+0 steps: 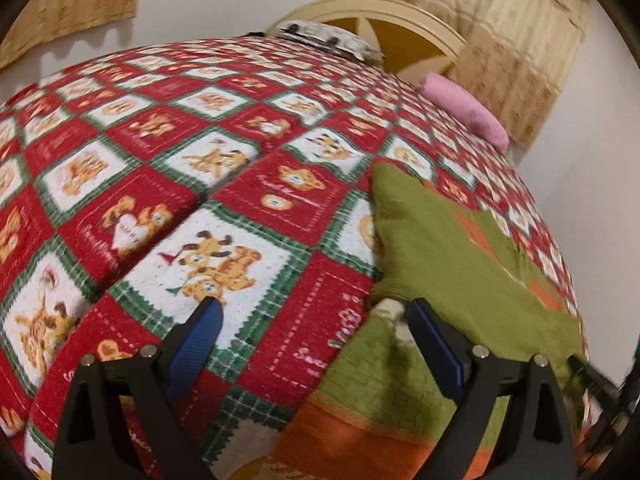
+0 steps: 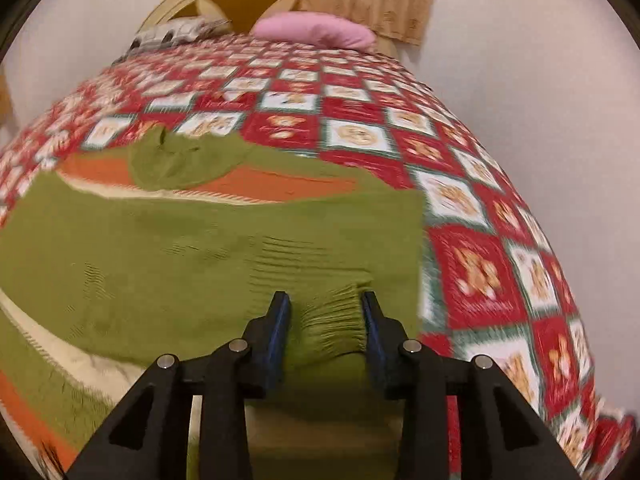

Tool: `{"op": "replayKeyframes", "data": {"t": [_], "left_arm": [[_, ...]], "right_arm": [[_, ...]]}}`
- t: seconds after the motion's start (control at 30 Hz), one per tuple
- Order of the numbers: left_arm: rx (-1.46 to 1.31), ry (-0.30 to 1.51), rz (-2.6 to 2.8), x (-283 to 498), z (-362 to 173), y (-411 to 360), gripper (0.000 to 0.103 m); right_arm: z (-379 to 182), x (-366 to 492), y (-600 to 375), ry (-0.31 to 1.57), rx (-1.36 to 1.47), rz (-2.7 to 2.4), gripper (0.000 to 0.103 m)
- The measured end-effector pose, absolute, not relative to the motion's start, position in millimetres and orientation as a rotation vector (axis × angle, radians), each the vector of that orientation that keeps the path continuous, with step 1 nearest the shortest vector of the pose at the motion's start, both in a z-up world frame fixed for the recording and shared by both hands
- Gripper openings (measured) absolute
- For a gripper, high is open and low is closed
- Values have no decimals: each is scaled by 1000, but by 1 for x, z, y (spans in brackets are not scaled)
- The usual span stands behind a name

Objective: Fold small clothes

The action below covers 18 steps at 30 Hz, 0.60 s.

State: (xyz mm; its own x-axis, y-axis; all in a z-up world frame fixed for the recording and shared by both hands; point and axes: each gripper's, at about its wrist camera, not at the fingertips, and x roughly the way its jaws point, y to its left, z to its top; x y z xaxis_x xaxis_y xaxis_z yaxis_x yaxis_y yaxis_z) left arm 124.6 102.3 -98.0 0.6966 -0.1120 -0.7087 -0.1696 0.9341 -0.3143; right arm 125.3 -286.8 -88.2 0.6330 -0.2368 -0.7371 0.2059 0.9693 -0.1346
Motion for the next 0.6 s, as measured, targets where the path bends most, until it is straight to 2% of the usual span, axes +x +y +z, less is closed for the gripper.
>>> {"op": "replayKeyframes", "data": {"t": [0.17,0.23,0.3,0.4,0.5,0.57,0.6], "left_arm": [[-230,742,-5,132,-62,80,96],[-208,690,-13,143,-43,69,98],[-187,685,27,165,-34,58,102],[-123,751,69,207,-50,35,102],[-10,850,210,237,-84,33,92],[-45,909,231,243,-106,49,97],[-125,907,211,242,-110,62,100]], "right_arm": [[-46,91,-313,716,9,-365,36],[-33,91,-311,695,43,-300,27],[-29,105,-297,716,64,-221,25],[-41,129,-282,769,126,-135,25],[-75,152,-275,841,146,-151,25],[-102,158,-276,900,182,-139,26],[-103,154,-276,865,183,-133,29]]}}
